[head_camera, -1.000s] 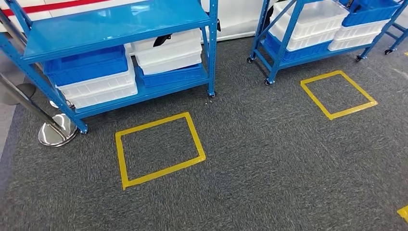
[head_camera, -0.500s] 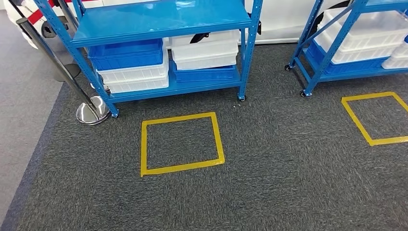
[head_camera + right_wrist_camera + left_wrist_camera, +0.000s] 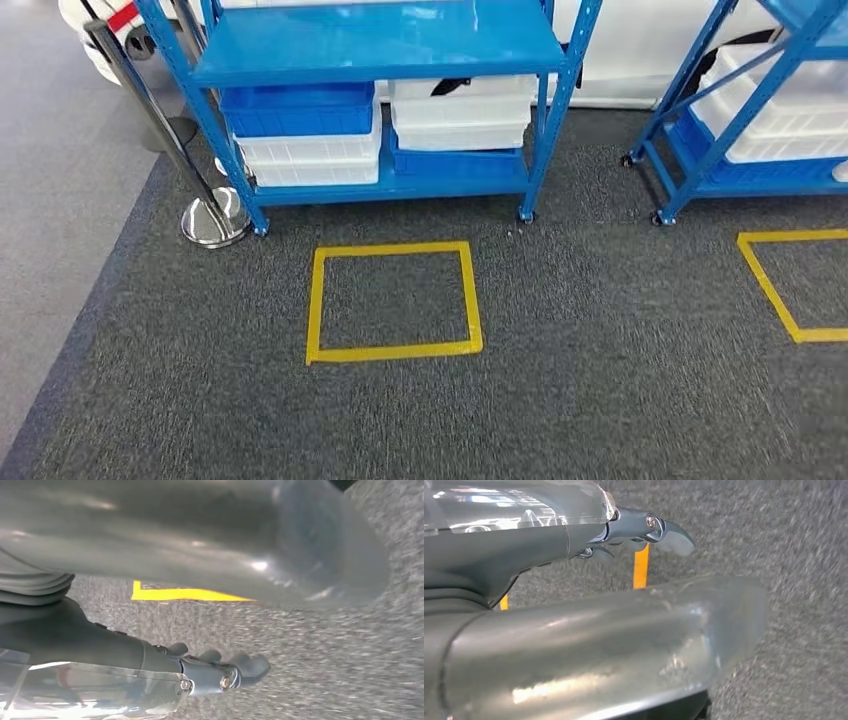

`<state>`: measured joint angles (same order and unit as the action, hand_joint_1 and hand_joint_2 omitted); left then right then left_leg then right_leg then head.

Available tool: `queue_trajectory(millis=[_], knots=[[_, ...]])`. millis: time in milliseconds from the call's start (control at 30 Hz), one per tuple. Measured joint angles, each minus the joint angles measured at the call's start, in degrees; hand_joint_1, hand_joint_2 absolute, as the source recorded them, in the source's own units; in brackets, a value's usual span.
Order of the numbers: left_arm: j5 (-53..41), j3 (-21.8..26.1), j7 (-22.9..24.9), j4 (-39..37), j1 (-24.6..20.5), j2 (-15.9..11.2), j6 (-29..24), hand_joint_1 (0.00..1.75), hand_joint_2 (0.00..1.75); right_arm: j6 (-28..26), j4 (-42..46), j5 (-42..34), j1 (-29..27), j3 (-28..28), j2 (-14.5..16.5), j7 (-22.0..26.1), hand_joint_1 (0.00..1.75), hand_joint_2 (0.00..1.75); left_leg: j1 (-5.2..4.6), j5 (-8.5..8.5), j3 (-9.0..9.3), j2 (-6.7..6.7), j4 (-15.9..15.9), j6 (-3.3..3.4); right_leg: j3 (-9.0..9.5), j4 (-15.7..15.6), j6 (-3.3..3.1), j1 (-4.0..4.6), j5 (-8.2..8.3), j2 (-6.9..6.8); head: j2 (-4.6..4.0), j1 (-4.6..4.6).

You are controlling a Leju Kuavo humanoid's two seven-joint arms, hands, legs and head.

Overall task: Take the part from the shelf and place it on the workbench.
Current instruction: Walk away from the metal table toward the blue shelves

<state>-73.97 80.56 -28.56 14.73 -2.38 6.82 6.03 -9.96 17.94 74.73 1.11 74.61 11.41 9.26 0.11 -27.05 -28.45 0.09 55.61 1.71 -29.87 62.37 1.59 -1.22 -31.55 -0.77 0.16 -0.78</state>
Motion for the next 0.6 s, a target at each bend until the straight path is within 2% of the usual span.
queue_trajectory(millis=[67,100,133,167,200,233,267,300,333,400,433,500,533,600], knots=[[-0.01,0.01,0.01,0.00,-0.03,0.05,0.01,0.00,0.00,0.00,0.05,0.15,0.02,0.24,-0.03,0.02,0.00,0.00,-0.09,-0.57,0.63,-0.09,-0.08,0.32,-4.37,6.50,0.32,-0.02,-3.04,0.51,-0.01,0.21],[-0.01,0.01,0.01,0.00,-0.05,0.06,0.02,0.00,0.00,0.00,0.06,0.24,0.00,0.35,-0.04,0.03,0.00,0.00,-0.15,-0.98,1.00,-0.20,-0.07,0.35,-6.68,9.28,0.42,-0.02,-4.01,0.58,-0.01,0.27],[-0.01,0.01,0.02,0.00,-0.01,0.07,0.05,0.00,0.00,0.01,0.07,0.37,-0.05,0.45,-0.06,0.04,0.00,0.00,-0.19,-1.47,1.53,-0.33,-0.07,0.30,-8.30,10.58,0.41,-0.01,-4.10,0.60,-0.01,0.29],[-0.01,0.01,0.04,0.00,0.04,0.09,0.10,0.00,0.00,0.01,0.08,0.50,-0.14,0.56,-0.08,0.04,0.00,0.00,-0.20,-2.03,2.21,-0.50,-0.06,0.19,-8.91,9.88,0.36,-0.01,-3.07,0.61,-0.01,0.32],[-0.02,0.02,0.06,0.00,0.10,0.11,0.16,0.00,0.00,0.02,0.08,0.60,-0.24,0.68,-0.10,0.05,0.00,0.00,-0.19,-2.65,3.05,-0.66,-0.06,0.03,-8.58,7.41,0.22,-0.01,-1.11,0.61,0.00,0.32],[-0.02,0.02,0.08,0.00,0.21,0.17,0.22,0.00,0.00,0.03,0.10,0.69,-0.44,0.81,-0.14,0.04,0.00,0.00,-0.17,-3.35,3.77,-0.77,-0.06,-0.16,-7.84,3.82,-0.01,0.04,1.89,0.62,0.00,0.36],[-0.02,0.04,0.11,0.00,0.22,0.23,0.28,0.00,0.00,0.04,0.12,0.76,-0.58,0.97,-0.21,0.04,0.00,0.00,-0.22,-4.04,4.45,-0.87,0.05,-0.43,-7.18,0.77,-0.27,0.20,4.22,0.61,0.01,0.33],[-0.03,0.06,0.15,0.00,0.17,0.30,0.33,0.00,0.00,0.05,0.14,0.83,-0.65,1.09,-0.28,0.05,0.00,0.00,-0.26,-4.64,4.83,-0.95,0.13,-0.77,-6.69,-1.34,-0.65,0.38,5.88,0.62,0.01,0.29],[-0.04,0.08,0.19,0.00,0.11,0.36,0.37,0.00,0.00,0.07,0.17,0.89,-0.68,1.17,-0.34,0.06,0.00,0.00,-0.29,-5.09,5.20,-0.98,0.16,-1.17,-6.51,-2.40,-1.11,0.56,6.84,0.65,0.01,0.23],[-0.06,0.09,0.26,0.00,-0.13,0.38,0.40,0.00,0.00,0.09,0.22,0.96,-0.55,1.25,-0.37,0.08,0.00,0.00,-0.31,-4.95,5.39,-1.01,0.90,-1.89,-5.95,-2.60,-2.00,0.66,6.40,0.69,0.01,0.19],[-0.06,0.09,0.27,0.00,-0.19,0.38,0.39,0.00,0.00,0.12,0.25,0.96,-0.52,1.26,-0.37,0.08,0.00,0.00,-0.25,-4.33,4.81,-0.94,2.50,-2.21,-5.37,-2.99,-2.43,0.56,6.23,0.68,0.00,0.19],[-0.07,0.09,0.31,0.00,-0.29,0.38,0.35,0.00,0.00,0.19,0.32,1.02,-0.45,1.32,-0.37,0.12,0.00,0.00,-0.04,-3.56,1.15,-0.70,8.73,-2.89,-3.80,-3.89,-3.11,0.32,5.59,0.60,-0.01,0.14],[-0.11,0.09,0.35,0.00,-0.29,0.40,0.31,0.00,0.00,0.23,0.35,1.08,-0.43,1.37,-0.38,0.14,0.00,0.00,0.14,-4.30,-1.36,-0.57,12.39,-3.24,-3.02,-4.24,-3.32,0.29,5.16,0.56,-0.01,0.12],[-0.19,0.09,0.44,0.00,-0.22,0.43,0.22,0.00,0.00,0.27,0.38,1.21,-0.38,1.51,-0.38,0.21,0.00,0.00,0.47,-7.98,-5.89,-0.49,17.41,-3.78,-1.55,-4.52,-3.40,0.26,4.09,0.62,-0.01,0.10]])
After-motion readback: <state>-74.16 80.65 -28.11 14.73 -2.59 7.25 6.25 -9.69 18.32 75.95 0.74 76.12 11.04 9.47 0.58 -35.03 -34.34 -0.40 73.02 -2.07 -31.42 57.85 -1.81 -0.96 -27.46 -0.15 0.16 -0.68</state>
